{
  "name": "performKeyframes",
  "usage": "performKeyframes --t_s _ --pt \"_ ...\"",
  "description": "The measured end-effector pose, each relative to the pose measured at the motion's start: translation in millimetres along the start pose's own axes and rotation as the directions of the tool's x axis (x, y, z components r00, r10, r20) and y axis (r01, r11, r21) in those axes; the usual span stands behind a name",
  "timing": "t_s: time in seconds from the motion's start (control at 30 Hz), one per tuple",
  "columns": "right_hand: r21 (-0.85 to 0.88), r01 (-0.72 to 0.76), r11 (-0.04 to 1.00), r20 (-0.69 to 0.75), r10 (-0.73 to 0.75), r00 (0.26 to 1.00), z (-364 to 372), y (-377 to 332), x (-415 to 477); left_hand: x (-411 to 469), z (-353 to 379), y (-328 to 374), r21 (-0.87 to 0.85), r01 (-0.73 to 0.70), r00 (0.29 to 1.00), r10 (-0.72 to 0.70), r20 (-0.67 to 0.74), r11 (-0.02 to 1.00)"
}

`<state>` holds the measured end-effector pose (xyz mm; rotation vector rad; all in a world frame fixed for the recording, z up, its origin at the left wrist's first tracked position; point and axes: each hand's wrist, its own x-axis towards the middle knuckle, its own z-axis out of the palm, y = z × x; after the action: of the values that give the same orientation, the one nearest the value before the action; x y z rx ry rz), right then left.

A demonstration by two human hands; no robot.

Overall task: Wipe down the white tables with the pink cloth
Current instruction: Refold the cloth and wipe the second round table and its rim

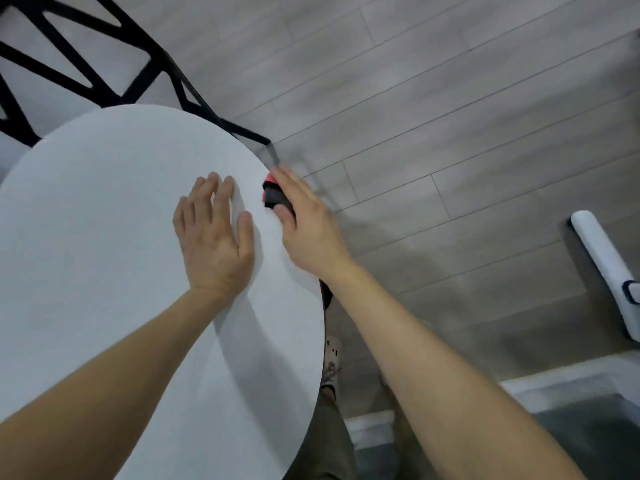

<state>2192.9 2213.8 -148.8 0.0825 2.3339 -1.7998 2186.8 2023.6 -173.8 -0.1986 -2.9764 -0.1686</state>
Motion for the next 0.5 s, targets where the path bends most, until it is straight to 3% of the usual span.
performKeyframes --t_s 0.1,0.33,0.5 --pt "-0.024 0.037 0.999 0.078 -0.035 0.996 0.7 -8.2 43.7 -1.3 1.0 -2.4 0.005 -0.004 1.0 0.004 -0.013 1.0" --pt "-0.028 0.045 0.999 0.063 -0.043 0.997 -10.1 7.7 -35.7 -4.3 5.3 -8.5 -0.024 -0.013 1.0 0.013 -0.021 1.0" --pt "-0.072 0.107 0.992 0.23 -0.088 0.969 8.5 -22.8 94.9 -5.2 5.4 -7.1 -0.041 -0.03 0.999 0.028 -0.045 0.999"
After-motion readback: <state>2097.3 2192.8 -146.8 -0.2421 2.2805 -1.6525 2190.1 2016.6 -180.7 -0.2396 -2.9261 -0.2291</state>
